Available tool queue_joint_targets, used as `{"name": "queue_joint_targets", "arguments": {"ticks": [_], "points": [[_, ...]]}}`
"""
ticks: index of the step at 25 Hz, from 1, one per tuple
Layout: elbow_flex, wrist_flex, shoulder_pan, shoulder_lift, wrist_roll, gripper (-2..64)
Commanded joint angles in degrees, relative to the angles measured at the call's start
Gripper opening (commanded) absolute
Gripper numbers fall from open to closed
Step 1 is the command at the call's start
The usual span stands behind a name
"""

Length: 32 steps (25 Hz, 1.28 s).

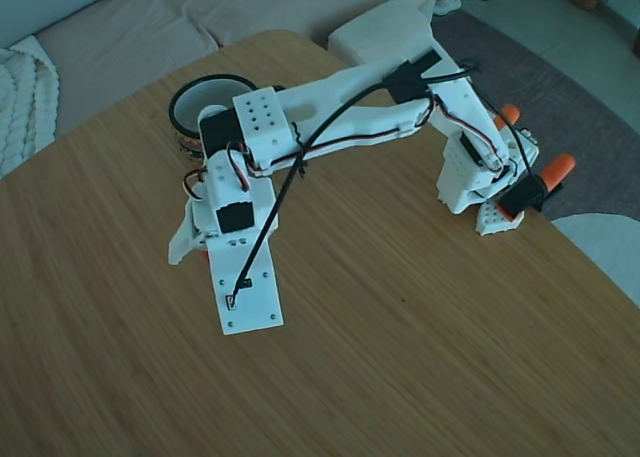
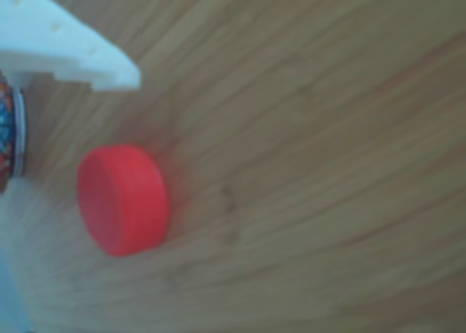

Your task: Grasp a red cap and put it in the cup.

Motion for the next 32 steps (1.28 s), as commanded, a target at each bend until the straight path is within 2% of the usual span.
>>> {"name": "queue_joint_targets", "arguments": {"ticks": [1,32], "points": [[-3.2,-0.1,1.5,1.4,0.1,51.2],[1.1,-0.4,2.6,1.1,-0.2,51.2]]}}
